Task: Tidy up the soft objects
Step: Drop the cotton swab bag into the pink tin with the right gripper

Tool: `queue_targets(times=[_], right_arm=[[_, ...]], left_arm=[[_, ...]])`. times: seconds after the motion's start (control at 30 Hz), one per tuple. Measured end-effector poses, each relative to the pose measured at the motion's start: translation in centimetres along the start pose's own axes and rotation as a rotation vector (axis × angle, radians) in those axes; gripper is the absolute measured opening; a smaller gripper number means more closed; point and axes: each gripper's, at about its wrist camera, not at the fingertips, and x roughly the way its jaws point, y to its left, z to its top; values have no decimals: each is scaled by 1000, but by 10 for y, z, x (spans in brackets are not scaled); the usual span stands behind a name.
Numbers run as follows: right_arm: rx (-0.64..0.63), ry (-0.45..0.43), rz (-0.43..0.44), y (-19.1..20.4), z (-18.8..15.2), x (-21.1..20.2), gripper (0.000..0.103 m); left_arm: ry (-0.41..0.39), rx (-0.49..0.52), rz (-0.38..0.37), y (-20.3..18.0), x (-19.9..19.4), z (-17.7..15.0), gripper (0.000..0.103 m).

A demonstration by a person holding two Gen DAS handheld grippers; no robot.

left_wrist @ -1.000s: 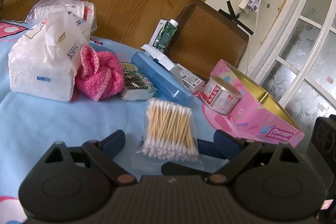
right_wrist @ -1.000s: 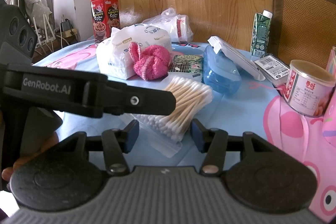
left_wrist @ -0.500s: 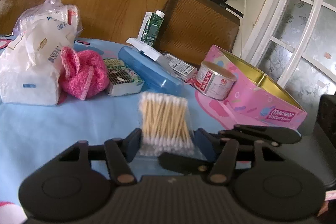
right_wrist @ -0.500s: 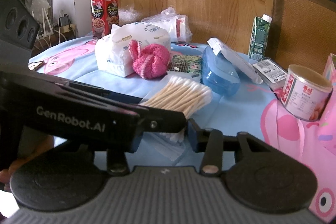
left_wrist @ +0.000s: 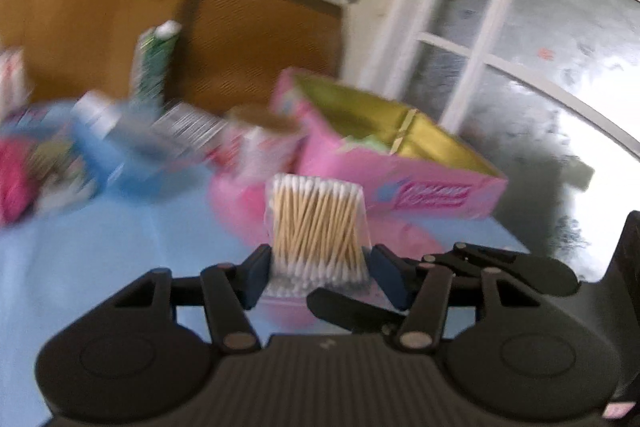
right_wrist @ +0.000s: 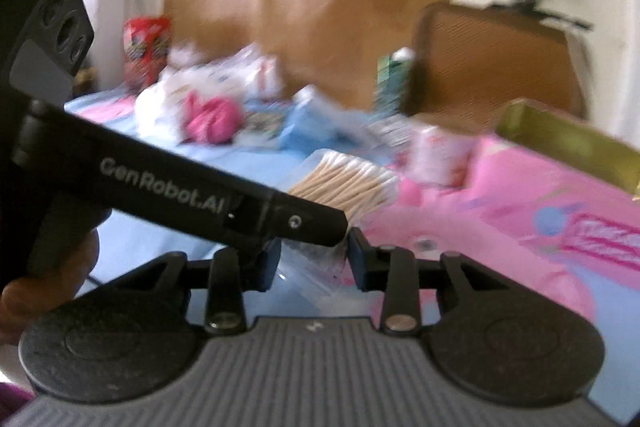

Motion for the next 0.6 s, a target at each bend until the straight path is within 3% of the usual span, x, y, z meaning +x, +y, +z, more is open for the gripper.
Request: queue_targets(times=[0.27, 0.37, 0.43, 0.47, 0.53, 0.57, 0.6], right_arm=[[57, -176, -242, -80, 14, -35, 39], [86, -186, -312, -116, 17, -33, 39], [109, -189, -348, -138, 17, -30, 39], [116, -193, -377, -148, 17, -27, 39], [111, -197, -522, -163, 17, -19, 42], [114, -176, -580, -170, 16, -17, 49], [138, -164, -595, -178, 15, -17, 49]], left_arm=[[-32, 165, -105, -75, 78, 69, 54], [-18, 171, -131, -92, 118, 85, 59], [-4, 160, -129, -101, 143, 93, 72], [0, 158, -116, -105, 152, 95, 72], [-5, 152, -105, -106, 158, 95, 74], [-6, 142, -103, -106, 157, 94, 74], [-4, 135, -106, -103, 154, 92, 74]])
